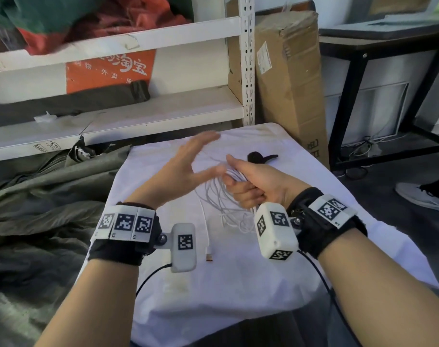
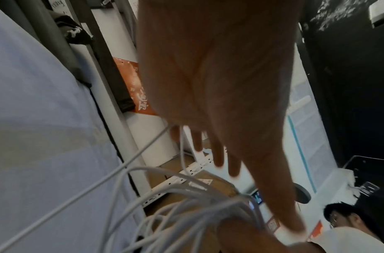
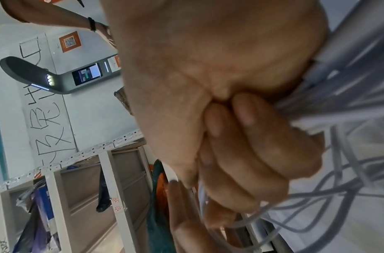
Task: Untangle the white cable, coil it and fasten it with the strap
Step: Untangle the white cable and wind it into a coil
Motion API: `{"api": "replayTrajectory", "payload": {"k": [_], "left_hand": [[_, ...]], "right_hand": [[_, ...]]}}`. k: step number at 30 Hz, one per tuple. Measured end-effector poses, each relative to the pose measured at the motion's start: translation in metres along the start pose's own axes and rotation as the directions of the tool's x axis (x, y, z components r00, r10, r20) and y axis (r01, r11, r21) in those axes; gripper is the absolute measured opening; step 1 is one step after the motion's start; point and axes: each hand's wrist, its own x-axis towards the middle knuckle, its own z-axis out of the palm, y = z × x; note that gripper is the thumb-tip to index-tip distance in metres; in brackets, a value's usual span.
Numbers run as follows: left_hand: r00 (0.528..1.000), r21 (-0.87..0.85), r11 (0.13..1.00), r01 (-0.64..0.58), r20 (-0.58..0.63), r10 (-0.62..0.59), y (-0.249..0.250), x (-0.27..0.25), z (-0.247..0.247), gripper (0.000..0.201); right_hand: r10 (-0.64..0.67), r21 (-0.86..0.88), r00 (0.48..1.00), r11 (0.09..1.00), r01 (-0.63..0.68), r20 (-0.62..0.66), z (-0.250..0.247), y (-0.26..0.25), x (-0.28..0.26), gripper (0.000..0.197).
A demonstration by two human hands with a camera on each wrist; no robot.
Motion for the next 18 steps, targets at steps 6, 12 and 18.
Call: {"api": "replayTrajectory", "payload": {"k": [6, 12, 18], "left_hand": [[0.925, -0.163, 0.978, 0.128, 0.375, -0.058, 0.012, -0.005, -0.002, 0.042], [0.924, 0.016, 0.98, 0.199, 0.33, -0.193, 0.008, -0.007, -0.004, 0.034], [1.0, 0.474, 0.881, -0.002, 0.024, -0.011, -0.002, 0.002, 0.018, 0.017]], "right_hand": [[0.09, -0.165, 0.995, 0.982, -0.096, -0.042, 0.006, 0.008, 0.005, 0.055], [0.057, -0.184, 0.998, 0.981, -0.059, -0.017, 0.008, 0.005, 0.004, 0.054], [-0.029, -0.17, 0.999, 0.985, 0.024, -0.026, 0.011, 0.006, 0.003, 0.049]]}}
